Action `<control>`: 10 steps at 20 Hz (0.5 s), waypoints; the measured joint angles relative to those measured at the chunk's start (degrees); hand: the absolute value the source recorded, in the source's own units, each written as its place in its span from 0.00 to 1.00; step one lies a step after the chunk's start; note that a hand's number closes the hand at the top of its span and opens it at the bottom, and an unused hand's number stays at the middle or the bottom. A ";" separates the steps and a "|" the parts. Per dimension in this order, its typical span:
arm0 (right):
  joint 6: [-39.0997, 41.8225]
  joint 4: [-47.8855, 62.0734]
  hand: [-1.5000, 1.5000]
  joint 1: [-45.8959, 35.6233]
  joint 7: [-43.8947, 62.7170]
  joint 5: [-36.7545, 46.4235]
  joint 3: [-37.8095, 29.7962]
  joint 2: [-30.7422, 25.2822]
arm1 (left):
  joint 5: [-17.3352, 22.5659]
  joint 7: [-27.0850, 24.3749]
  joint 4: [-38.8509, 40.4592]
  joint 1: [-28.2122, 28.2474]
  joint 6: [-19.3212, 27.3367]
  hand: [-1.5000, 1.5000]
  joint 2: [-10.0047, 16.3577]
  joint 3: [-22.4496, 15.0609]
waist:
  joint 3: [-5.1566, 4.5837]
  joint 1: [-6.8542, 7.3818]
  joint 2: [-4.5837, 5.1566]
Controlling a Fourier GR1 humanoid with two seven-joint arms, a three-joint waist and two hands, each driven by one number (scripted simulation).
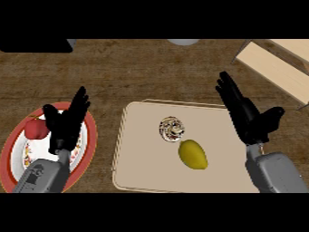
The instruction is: Pick the lemon from the tray and place it in the tiered shelf
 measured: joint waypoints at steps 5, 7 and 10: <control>4.94 0.18 0.00 -4.61 3.97 0.00 0.24 -3.12 | -3.14 -2.70 -1.38 -1.70 -1.92 0.50 1.96 -0.96 | 0.86 0.67 -0.45; 6.02 0.61 1.00 -5.48 5.20 -4.48 -1.57 -1.17 | -4.46 -4.35 -2.05 -2.17 -2.48 0.50 2.51 -1.78 | 1.43 0.51 -0.23; 3.79 1.85 1.00 -4.80 4.93 -0.66 -2.10 -5.29 | -5.17 -5.05 -2.49 -2.38 -2.92 0.50 3.00 -2.32 | 1.15 -0.10 -0.43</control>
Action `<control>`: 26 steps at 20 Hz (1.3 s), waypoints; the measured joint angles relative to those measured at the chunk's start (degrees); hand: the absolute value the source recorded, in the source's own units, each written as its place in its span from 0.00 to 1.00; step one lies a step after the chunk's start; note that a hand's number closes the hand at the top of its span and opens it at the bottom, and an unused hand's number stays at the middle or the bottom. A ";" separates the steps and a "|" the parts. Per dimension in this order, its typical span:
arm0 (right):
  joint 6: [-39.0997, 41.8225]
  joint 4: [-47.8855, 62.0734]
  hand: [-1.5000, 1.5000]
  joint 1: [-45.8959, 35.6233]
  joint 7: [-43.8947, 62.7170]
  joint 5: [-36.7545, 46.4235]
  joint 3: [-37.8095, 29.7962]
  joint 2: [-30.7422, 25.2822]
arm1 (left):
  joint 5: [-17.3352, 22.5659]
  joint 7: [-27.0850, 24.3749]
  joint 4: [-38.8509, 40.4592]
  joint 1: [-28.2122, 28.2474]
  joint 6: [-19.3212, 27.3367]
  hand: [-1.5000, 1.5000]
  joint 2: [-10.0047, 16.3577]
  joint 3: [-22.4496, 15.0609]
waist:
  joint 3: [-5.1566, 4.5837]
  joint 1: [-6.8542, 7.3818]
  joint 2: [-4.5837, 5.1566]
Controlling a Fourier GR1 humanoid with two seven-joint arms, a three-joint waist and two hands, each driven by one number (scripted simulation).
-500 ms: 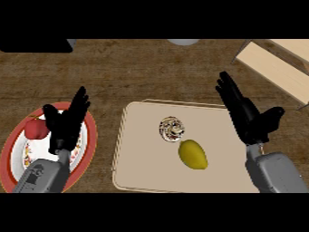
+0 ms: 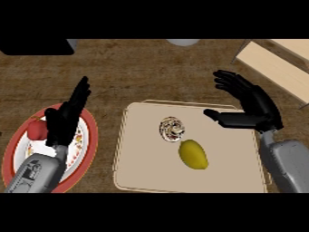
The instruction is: Pick the lemon from the tray and place it in the tiered shelf
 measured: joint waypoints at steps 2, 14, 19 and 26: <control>-4.70 1.56 0.00 0.59 -1.94 7.43 0.57 -2.77 | -0.65 -0.65 -0.30 0.12 -0.30 0.50 0.12 -0.64 | -0.07 0.09 -0.08; -2.86 4.37 0.00 7.19 -19.55 7.22 -4.06 -2.40 | -3.53 -2.55 -2.06 2.14 -1.51 0.50 -0.83 -1.45 | 0.07 0.71 -0.23; 3.32 -4.64 0.00 7.14 -10.44 9.63 0.23 -8.46 | -3.87 -2.38 -2.38 2.61 -1.94 0.50 -1.16 -1.28 | 0.01 0.40 -0.40; 8.05 -17.52 0.00 2.97 8.68 13.50 5.72 -13.23 | -4.06 -0.89 -2.79 1.62 -2.80 0.50 -1.08 -0.18 | -0.05 0.43 -0.43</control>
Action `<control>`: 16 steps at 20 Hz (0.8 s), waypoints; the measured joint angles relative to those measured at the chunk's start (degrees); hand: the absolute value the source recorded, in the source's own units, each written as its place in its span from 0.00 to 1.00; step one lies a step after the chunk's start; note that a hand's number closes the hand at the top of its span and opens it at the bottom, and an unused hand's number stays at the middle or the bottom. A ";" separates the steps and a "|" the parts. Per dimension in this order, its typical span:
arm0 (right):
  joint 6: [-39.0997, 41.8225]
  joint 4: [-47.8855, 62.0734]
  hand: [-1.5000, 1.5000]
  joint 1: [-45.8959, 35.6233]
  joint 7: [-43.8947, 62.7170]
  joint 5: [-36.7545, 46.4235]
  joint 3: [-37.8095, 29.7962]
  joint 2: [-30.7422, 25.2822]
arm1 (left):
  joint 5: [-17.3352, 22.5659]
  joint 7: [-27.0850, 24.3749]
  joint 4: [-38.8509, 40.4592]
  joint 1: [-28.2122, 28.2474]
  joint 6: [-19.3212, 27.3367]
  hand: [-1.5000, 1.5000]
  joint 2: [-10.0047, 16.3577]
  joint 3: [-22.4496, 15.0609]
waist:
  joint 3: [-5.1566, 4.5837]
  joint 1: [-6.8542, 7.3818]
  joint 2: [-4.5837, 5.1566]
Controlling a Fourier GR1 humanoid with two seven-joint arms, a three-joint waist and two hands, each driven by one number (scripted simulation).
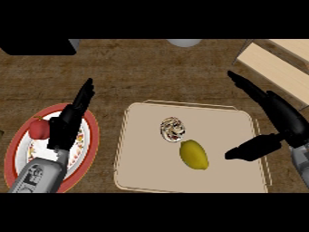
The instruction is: Pick the lemon from the tray and place it in the tiered shelf
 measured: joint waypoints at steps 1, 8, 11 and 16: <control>1.52 -1.08 0.00 -1.26 2.67 0.28 0.73 -1.07 | 0.21 -0.32 0.31 0.12 -0.43 0.50 -0.01 0.11 | -0.01 0.09 0.01; 11.48 -9.45 0.00 -6.44 19.28 3.37 7.76 -6.32 | -0.33 -0.01 -0.90 1.12 -0.74 0.50 -0.13 0.06 | -0.03 0.34 -0.06; 13.97 -13.25 0.00 -7.28 25.99 4.79 9.84 -5.56 | -1.20 0.43 -1.86 1.65 -0.47 0.50 -0.66 -0.02 | 0.01 0.33 0.00; 16.72 -18.28 0.00 -8.35 35.21 6.13 11.04 -0.97 | -2.52 -0.62 -1.72 2.46 -1.30 0.50 -1.75 0.64 | 0.05 0.33 0.10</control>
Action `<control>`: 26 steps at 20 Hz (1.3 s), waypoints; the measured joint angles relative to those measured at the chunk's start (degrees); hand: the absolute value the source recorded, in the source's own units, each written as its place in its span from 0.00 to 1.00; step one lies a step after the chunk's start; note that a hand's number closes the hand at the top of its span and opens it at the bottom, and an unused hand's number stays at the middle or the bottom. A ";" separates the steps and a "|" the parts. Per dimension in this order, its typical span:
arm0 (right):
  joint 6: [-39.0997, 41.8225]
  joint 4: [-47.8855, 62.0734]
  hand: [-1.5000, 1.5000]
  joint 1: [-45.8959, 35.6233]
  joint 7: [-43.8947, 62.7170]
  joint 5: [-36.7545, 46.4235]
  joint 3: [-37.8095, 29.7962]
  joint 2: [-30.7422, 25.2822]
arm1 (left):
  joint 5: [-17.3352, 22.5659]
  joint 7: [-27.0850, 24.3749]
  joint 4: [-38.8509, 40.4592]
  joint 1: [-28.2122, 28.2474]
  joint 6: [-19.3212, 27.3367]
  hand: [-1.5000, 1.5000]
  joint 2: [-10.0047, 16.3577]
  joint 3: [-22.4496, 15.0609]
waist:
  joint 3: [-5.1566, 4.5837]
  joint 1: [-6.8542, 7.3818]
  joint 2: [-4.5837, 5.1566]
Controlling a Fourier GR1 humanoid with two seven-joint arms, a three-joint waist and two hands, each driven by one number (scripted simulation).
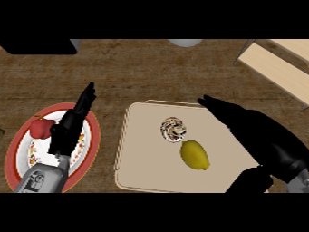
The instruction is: Pick the lemon from the tray and place it in the tiered shelf
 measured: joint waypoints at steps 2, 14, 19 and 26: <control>0.10 -1.83 0.00 0.08 1.76 0.90 0.35 2.04 | -0.79 -0.41 0.78 -0.22 -0.10 0.50 -0.68 0.38 | 0.02 -0.03 0.04; 1.57 -1.72 0.00 3.08 1.91 12.33 2.82 10.62 | -3.14 0.54 0.30 -0.23 -2.09 0.50 -2.63 2.98 | 0.04 0.02 0.10; 2.95 -0.84 0.00 4.40 1.30 15.41 2.62 13.28 | -3.23 0.97 0.74 -1.18 -3.79 0.50 -2.88 4.83 | 0.04 0.00 0.10; 4.18 1.81 0.00 7.44 -1.03 21.81 3.32 16.19 | -4.49 1.17 -0.27 -0.15 -4.90 0.50 -3.62 5.99 | 0.05 0.00 0.11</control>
